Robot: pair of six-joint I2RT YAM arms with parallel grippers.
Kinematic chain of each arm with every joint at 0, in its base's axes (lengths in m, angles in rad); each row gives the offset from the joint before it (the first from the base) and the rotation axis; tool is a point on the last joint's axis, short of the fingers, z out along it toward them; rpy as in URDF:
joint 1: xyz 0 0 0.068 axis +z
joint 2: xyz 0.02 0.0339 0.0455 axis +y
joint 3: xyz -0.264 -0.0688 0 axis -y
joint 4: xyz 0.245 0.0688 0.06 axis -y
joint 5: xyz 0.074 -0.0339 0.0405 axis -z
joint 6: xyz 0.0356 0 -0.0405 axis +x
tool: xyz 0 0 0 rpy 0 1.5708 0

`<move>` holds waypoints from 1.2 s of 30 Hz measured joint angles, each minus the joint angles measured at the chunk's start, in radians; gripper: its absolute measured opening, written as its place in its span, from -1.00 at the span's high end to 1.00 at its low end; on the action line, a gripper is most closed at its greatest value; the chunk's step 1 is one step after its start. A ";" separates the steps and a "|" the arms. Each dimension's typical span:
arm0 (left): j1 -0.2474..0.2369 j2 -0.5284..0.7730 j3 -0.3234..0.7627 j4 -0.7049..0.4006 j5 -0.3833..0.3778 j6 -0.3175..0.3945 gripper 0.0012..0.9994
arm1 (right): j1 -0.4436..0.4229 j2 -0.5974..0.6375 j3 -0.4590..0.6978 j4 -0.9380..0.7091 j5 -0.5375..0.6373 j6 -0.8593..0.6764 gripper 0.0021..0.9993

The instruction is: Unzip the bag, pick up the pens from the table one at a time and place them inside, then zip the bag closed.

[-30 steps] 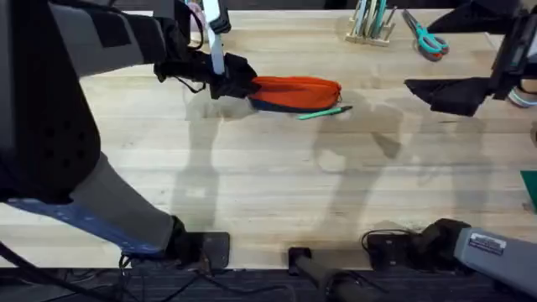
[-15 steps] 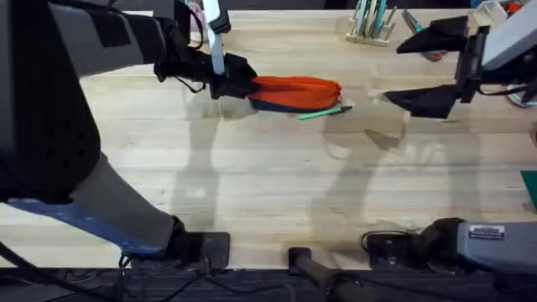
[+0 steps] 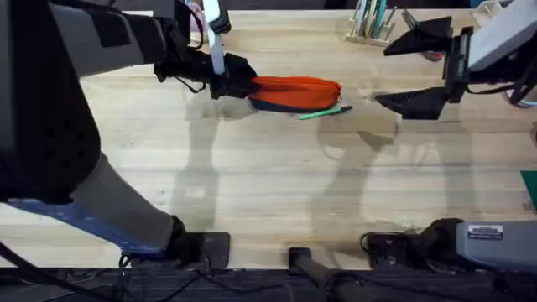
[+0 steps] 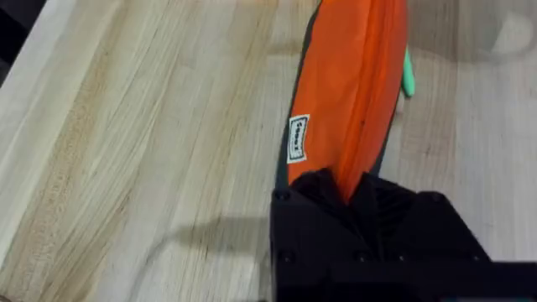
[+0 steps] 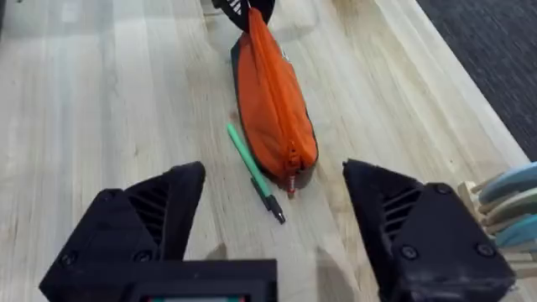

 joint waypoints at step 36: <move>0.000 0.000 0.000 0.000 0.000 0.000 0.92 | 0.000 0.000 0.000 0.014 0.016 -0.001 -1.00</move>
